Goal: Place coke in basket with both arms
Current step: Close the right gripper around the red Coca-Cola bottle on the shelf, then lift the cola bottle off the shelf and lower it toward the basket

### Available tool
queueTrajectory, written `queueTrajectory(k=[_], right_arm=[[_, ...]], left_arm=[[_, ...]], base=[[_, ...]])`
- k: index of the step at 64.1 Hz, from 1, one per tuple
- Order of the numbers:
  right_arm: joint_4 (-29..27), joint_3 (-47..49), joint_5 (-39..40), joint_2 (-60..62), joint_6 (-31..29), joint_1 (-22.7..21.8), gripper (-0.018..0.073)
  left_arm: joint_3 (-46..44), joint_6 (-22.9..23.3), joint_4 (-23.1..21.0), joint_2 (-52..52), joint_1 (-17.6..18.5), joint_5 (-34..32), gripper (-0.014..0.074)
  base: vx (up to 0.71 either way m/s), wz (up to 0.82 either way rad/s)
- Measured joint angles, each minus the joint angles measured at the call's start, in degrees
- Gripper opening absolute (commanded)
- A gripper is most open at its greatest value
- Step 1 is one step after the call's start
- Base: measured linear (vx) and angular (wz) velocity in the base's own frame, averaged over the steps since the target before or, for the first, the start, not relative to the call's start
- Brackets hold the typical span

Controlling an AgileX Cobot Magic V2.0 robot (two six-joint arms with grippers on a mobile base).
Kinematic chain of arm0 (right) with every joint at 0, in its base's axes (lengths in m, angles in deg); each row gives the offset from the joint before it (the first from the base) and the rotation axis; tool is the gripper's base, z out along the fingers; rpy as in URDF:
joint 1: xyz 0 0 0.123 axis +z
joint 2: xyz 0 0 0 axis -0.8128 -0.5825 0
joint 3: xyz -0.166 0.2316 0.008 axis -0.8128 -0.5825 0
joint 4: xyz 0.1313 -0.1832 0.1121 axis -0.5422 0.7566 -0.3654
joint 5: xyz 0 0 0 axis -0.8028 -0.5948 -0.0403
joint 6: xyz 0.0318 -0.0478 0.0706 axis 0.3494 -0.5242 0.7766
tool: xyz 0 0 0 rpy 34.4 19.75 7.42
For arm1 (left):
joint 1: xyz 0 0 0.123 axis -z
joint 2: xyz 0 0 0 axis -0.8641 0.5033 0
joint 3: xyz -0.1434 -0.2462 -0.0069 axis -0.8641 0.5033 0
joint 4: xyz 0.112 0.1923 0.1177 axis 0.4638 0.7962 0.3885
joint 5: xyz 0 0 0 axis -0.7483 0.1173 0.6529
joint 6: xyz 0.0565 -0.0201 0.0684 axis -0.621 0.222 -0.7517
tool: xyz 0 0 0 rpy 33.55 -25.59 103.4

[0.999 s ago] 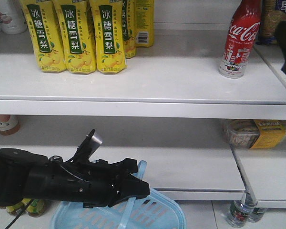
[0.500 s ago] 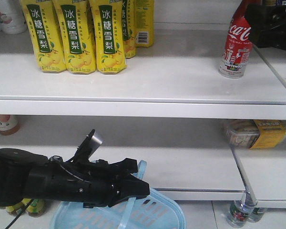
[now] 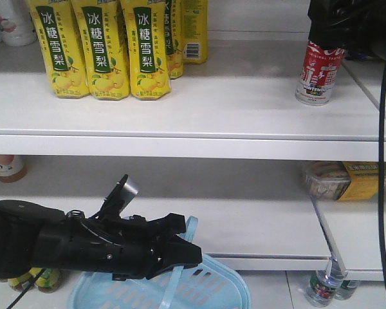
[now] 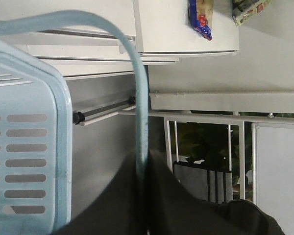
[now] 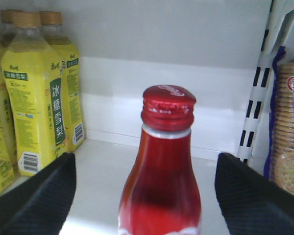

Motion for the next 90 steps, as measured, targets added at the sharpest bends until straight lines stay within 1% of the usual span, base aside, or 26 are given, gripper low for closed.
queueTrajectory(k=[14,19,23,30,31,33,34,44,51,63,69,77,90], right_arm=[[0.0,3.2,1.3,-4.3,0.0,0.0,0.0548],[0.0,4.3,1.4,-5.6,0.0,0.0,0.0488],[-0.1,4.7,1.5,-6.4,0.0,0.0,0.0398],[-0.4,4.9,1.5,-6.7,0.0,-0.1,0.013],[-0.4,4.9,1.5,-6.7,0.0,0.0,0.007],[-0.6,5.0,1.1,-6.7,0.0,-0.1,-0.0008],[-0.6,5.0,1.1,-6.7,0.1,-0.1,-0.0017],[-0.6,5.0,-0.3,-6.1,0.1,-0.1,-0.0009],[-0.3,2.6,0.8,-4.0,0.0,-0.1,-0.0006],[-0.1,-8.3,7.2,4.6,-1.2,-0.1,-0.0006],[-0.1,-14.3,9.1,10.1,-1.2,-0.1,-0.0006],[0.0,-19.6,7.7,17.8,-1.4,-0.1,-0.0006],[0.0,-20.3,0.7,30.5,-1.3,-0.1,-0.0006]], left_arm=[[0.0,0.0,0.0,0.0,0.0,0.0,-0.0006],[0.0,0.0,0.0,0.0,0.0,0.0,-0.0006],[0.0,0.0,0.0,0.0,0.0,0.0,-0.0006],[0.0,0.0,0.0,0.0,0.0,0.0,-0.0006],[0.0,0.0,0.0,0.0,0.0,0.0,-0.0006],[0.0,0.0,0.0,0.0,0.0,0.0,-0.0006],[0.0,0.0,0.0,0.0,0.0,0.0,-0.0006],[0.0,0.0,0.0,0.0,0.0,0.0,-0.0006],[0.0,0.0,0.0,0.0,0.0,0.0,-0.0006],[0.0,0.0,0.0,0.0,0.0,0.0,-0.0006],[0.0,0.0,0.0,0.0,0.0,0.0,-0.0006],[0.0,0.0,0.0,0.0,0.0,0.0,-0.0006],[0.0,0.0,0.0,0.0,0.0,0.0,-0.0006]], base=[[0.0,0.0],[0.0,0.0],[0.0,0.0],[0.0,0.0],[0.0,0.0],[0.0,0.0],[0.0,0.0],[0.0,0.0],[0.0,0.0],[0.0,0.0],[0.0,0.0],[0.0,0.0],[0.0,0.0]])
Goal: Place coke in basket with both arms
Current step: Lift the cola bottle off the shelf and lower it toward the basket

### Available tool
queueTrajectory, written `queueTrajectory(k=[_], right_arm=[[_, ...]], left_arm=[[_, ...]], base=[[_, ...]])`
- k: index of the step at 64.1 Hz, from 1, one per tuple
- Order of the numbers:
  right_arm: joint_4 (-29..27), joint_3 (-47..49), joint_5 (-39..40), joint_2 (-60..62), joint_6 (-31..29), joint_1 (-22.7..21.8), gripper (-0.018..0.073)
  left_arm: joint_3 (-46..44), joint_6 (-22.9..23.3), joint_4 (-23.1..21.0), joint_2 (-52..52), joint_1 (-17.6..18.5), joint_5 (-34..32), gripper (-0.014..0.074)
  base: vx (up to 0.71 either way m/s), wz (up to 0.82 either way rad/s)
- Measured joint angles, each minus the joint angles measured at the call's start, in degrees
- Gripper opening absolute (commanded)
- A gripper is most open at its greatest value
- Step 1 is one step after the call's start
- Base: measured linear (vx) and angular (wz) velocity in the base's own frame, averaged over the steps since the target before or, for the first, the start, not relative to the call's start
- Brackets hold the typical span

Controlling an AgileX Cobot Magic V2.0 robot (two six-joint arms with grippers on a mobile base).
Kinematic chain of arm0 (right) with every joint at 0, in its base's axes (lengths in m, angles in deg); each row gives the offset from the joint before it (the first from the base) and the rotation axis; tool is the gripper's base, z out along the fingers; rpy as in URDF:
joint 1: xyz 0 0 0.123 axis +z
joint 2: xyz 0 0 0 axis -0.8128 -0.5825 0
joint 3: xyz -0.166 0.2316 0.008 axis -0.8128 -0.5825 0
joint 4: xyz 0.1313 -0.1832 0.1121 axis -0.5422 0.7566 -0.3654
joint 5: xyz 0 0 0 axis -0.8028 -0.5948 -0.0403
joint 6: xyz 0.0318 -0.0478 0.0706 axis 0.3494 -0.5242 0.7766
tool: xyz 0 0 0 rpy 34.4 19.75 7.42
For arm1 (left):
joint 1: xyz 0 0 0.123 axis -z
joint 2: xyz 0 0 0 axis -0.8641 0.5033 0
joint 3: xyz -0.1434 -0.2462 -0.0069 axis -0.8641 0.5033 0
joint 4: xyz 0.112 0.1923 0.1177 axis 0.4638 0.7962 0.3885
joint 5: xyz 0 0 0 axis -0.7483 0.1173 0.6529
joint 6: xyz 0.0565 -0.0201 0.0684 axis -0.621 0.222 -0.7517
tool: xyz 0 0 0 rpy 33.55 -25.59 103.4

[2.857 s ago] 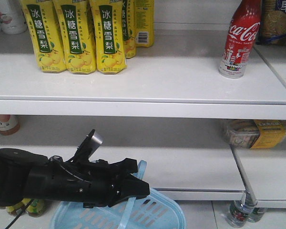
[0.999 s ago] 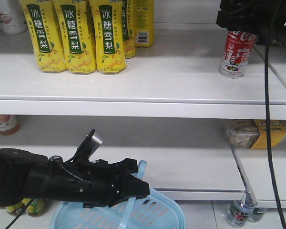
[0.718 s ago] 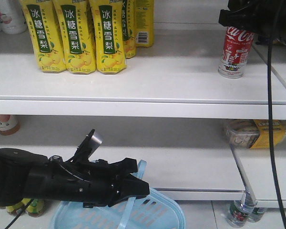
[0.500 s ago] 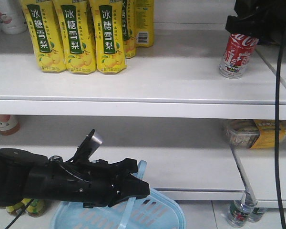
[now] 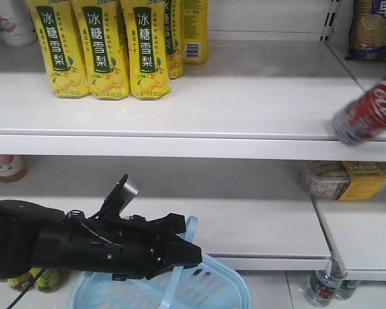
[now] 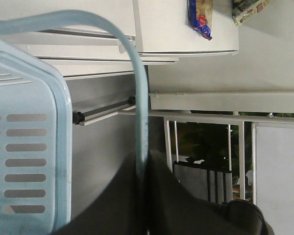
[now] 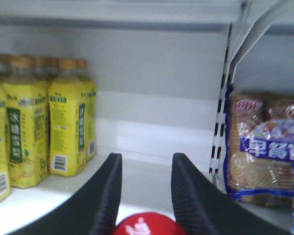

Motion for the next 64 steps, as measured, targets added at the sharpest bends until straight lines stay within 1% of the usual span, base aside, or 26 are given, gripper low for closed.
queueTrajectory(k=[8,13,24,31,38,49,53,58,59,62,64], right_arm=[[-0.1,0.0,-4.2,5.8,0.0,0.0,-0.0006],[-1.6,0.0,-7.2,8.1,0.2,0.0,-0.0006],[-9.2,-0.4,-16.8,10.3,-0.2,0.0,-0.0006],[-16.3,-2.9,-21.6,10.5,-3.4,0.0,-0.0006],[-27.2,-7.5,-23.6,10.5,-7.3,0.0,-0.0006],[-48.1,-15.7,-23.5,9.4,-19.0,0.0,-0.0006],[-57.4,-18.2,-23.4,8.2,-25.3,0.0,-0.0006],[-66.6,-20.3,-22.9,6.3,-32.7,0.0,-0.0006],[-68.5,-20.6,-22.7,5.9,-34.9,0.0,-0.0006],[-75.9,-21.3,-22.3,4.4,-40.2,0.0,-0.0006],[-79.4,-21.4,-22.3,3.2,-43.2,0.0,-0.0006]], left_arm=[[0.0,0.0,0.0,0.0,0.0,0.0,-0.0006],[0.0,0.0,0.0,0.0,0.0,0.0,-0.0006],[0.0,0.0,0.0,0.0,0.0,0.0,-0.0006],[0.0,0.0,0.0,0.0,0.0,0.0,-0.0006],[0.0,0.0,0.0,0.0,0.0,0.0,-0.0006],[0.0,0.0,0.0,0.0,0.0,0.0,-0.0006],[0.0,0.0,0.0,0.0,0.0,0.0,-0.0006],[0.0,0.0,0.0,0.0,0.0,0.0,-0.0006],[0.0,0.0,0.0,0.0,0.0,0.0,-0.0006],[0.0,0.0,0.0,0.0,0.0,0.0,-0.0006],[0.0,0.0,0.0,0.0,0.0,0.0,-0.0006]], base=[[0.0,0.0],[0.0,0.0],[0.0,0.0],[0.0,0.0],[0.0,0.0],[0.0,0.0],[0.0,0.0],[0.0,0.0],[0.0,0.0],[0.0,0.0],[0.0,0.0]])
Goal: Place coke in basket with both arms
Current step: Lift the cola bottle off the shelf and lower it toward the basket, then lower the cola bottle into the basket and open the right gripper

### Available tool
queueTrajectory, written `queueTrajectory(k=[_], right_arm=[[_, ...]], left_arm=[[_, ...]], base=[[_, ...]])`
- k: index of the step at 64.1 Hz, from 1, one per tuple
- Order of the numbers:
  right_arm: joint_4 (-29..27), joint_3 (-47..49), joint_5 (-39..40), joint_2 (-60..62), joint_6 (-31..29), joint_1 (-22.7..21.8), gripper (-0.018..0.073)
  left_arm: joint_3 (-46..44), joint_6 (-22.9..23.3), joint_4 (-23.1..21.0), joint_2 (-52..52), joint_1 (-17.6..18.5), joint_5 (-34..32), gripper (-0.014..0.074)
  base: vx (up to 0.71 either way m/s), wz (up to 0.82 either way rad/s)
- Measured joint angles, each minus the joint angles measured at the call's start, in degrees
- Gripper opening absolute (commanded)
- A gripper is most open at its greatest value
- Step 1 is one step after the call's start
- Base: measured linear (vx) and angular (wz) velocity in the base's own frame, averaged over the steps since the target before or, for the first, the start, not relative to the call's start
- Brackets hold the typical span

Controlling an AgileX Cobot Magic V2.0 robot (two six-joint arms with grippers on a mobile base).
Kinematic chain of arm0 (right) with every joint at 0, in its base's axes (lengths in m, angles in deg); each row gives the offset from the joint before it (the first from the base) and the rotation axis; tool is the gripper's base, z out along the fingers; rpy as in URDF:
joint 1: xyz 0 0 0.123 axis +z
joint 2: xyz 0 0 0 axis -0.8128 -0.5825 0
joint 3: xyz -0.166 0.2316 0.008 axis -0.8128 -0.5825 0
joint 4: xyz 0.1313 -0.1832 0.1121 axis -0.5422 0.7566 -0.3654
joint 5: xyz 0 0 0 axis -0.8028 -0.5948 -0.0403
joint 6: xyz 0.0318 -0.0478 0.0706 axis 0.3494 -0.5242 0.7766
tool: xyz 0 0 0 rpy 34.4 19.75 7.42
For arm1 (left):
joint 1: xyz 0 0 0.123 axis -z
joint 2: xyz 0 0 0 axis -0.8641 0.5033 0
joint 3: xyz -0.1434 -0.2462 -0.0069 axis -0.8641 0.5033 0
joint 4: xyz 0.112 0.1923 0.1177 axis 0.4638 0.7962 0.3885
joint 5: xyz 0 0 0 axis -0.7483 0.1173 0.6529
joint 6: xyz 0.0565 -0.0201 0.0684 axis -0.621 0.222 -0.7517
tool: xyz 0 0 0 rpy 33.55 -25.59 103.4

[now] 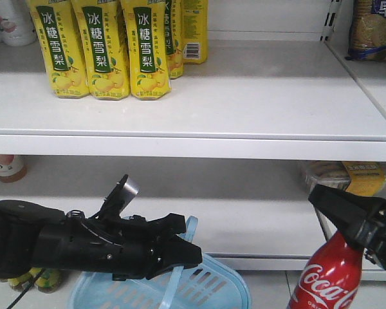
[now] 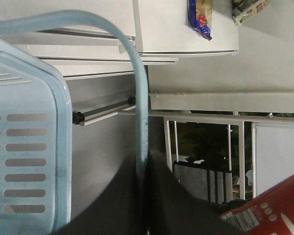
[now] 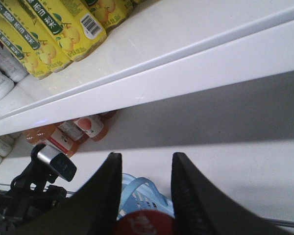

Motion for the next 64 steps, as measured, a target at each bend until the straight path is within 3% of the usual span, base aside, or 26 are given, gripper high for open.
queueTrajectory(k=[7,12,24,64], right_arm=[[-11.9,-0.1,-0.2,-4.9,-10.3,0.0,-0.0006],[-15.6,-0.1,-0.7,-8.9,-15.3,0.0,-0.0006],[-16.8,-0.1,-2.5,-18.8,-20.6,0.0,-0.0006],[-17.3,4.8,-6.6,-38.3,-22.5,0.0,-0.0005]], left_arm=[[0.0,0.0,0.0,0.0,0.0,0.0,-0.0006],[0.0,0.0,0.0,0.0,0.0,0.0,-0.0006],[0.0,0.0,0.0,0.0,0.0,0.0,-0.0006],[0.0,0.0,0.0,0.0,0.0,0.0,-0.0006]], base=[[0.0,0.0],[0.0,0.0],[0.0,0.0],[0.0,0.0]])
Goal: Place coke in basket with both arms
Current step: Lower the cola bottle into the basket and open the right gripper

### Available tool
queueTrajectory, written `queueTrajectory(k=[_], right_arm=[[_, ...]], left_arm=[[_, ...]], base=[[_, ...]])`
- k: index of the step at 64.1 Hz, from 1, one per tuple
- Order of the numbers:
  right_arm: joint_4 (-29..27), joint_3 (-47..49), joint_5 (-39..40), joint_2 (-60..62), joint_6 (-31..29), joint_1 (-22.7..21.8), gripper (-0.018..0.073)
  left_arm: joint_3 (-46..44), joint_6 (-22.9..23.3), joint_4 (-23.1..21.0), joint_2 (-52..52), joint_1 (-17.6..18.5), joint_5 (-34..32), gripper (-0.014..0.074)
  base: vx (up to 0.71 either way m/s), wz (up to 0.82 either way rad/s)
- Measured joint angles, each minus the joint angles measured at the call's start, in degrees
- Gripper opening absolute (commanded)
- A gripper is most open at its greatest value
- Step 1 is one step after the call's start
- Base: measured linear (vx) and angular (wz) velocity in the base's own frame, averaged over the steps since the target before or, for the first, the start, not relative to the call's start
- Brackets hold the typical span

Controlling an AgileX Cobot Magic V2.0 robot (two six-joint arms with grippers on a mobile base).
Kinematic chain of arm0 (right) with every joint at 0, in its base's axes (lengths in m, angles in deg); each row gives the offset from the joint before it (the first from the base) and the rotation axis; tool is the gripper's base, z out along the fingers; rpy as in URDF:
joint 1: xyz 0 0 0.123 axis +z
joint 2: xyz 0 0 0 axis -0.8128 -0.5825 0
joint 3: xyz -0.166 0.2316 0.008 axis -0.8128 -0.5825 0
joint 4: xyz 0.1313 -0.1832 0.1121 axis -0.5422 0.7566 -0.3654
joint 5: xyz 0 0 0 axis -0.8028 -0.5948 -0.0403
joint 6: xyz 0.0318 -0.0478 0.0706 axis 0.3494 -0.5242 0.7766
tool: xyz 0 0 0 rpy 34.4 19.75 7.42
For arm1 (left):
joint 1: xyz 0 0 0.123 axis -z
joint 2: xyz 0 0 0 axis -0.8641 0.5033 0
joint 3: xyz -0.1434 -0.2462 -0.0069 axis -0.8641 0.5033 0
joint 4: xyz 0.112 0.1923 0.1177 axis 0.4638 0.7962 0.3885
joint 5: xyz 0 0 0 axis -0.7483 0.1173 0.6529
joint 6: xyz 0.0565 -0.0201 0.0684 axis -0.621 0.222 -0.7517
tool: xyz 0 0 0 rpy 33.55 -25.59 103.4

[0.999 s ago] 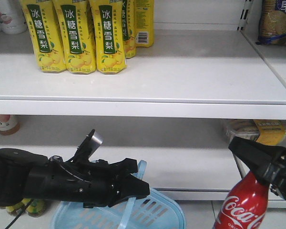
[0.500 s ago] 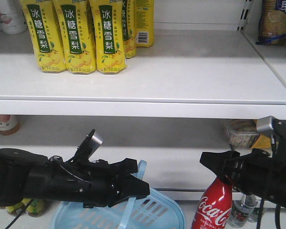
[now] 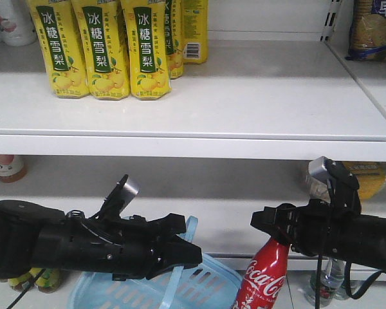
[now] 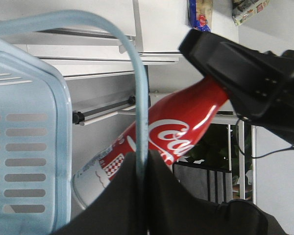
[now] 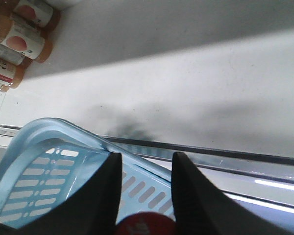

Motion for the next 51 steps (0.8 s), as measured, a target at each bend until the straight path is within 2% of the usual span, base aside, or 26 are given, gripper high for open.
queueTrajectory(k=[11,21,28,39,51], right_arm=[[0.0,1.0,0.7,-3.9,-0.3,1.9,-0.0005],[-0.1,4.9,1.6,-7.8,-0.4,7.8,-0.0005],[-0.5,6.1,5.1,-8.9,-0.3,11.1,-0.0005],[-0.6,6.2,11.8,-9.4,1.6,11.4,-0.0004],[-0.7,8.3,8.4,-10.9,2.7,11.4,0.0038]], left_arm=[[0.0,0.0,0.0,0.0,0.0,0.0,-0.0006],[0.0,0.0,0.0,0.0,0.0,0.0,-0.0006],[0.0,0.0,0.0,0.0,0.0,0.0,-0.0006],[0.0,0.0,0.0,0.0,0.0,0.0,-0.0006],[0.0,0.0,0.0,0.0,0.0,0.0,-0.0006]], base=[[0.0,0.0],[0.0,0.0],[0.0,0.0],[0.0,0.0],[0.0,0.0]])
